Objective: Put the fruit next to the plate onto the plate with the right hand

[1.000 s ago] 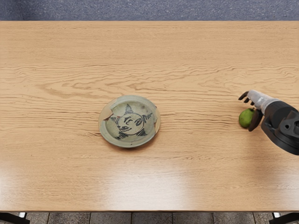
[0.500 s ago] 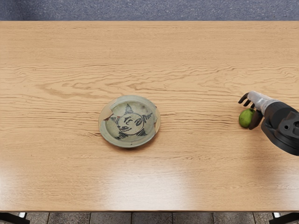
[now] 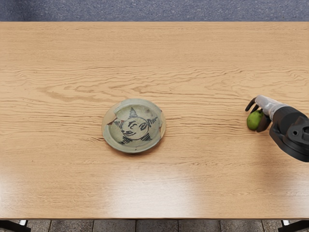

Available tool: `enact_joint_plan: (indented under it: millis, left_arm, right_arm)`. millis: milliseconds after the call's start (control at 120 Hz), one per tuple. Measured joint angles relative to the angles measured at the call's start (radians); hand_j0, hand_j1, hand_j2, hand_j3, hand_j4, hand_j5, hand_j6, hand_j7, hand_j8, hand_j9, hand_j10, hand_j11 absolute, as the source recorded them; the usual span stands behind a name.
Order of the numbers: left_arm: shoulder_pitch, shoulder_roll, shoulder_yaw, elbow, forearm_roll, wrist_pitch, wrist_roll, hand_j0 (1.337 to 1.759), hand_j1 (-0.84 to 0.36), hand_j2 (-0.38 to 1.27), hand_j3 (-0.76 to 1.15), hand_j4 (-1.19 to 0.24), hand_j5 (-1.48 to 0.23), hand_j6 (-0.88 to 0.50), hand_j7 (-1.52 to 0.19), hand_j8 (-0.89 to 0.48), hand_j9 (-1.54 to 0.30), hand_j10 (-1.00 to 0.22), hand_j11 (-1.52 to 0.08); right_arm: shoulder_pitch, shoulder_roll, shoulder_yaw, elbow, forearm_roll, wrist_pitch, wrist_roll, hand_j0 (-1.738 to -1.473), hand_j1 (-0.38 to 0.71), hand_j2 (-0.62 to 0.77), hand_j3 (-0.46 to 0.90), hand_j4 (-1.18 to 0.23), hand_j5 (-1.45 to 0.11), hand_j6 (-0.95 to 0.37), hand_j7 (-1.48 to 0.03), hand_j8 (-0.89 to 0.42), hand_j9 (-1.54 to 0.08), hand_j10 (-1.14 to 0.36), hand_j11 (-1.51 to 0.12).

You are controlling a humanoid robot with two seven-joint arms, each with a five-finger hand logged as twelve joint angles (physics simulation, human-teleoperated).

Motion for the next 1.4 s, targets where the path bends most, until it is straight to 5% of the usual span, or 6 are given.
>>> enact_joint_plan:
  millis: [1008, 1400]
  left_arm:
    - [0.000, 0.000, 0.000, 0.000, 0.000, 0.000, 0.000, 1.658, 0.35, 0.00, 0.00, 0.00, 0.00, 0.00, 0.00, 0.00, 0.00, 0.00, 0.00]
    - [0.023, 0.000, -0.005, -0.002, 0.000, 0.000, 0.000, 1.658, 0.35, 0.00, 0.00, 0.00, 0.00, 0.00, 0.00, 0.00, 0.00, 0.00, 0.00]
  right_arm:
    - [0.009, 0.004, 0.003, -0.011, -0.004, 0.000, 0.000, -1.655, 0.24, 0.20, 0.00, -0.63, -0.84, -0.47, -0.83, -0.50, -0.83, -0.63, -0.83]
    - [0.119, 0.013, 0.013, 0.045, 0.032, 0.019, 0.000, -1.656, 0.24, 0.22, 0.00, -0.64, -0.87, -0.46, -0.85, -0.48, -0.86, -0.64, -0.86]
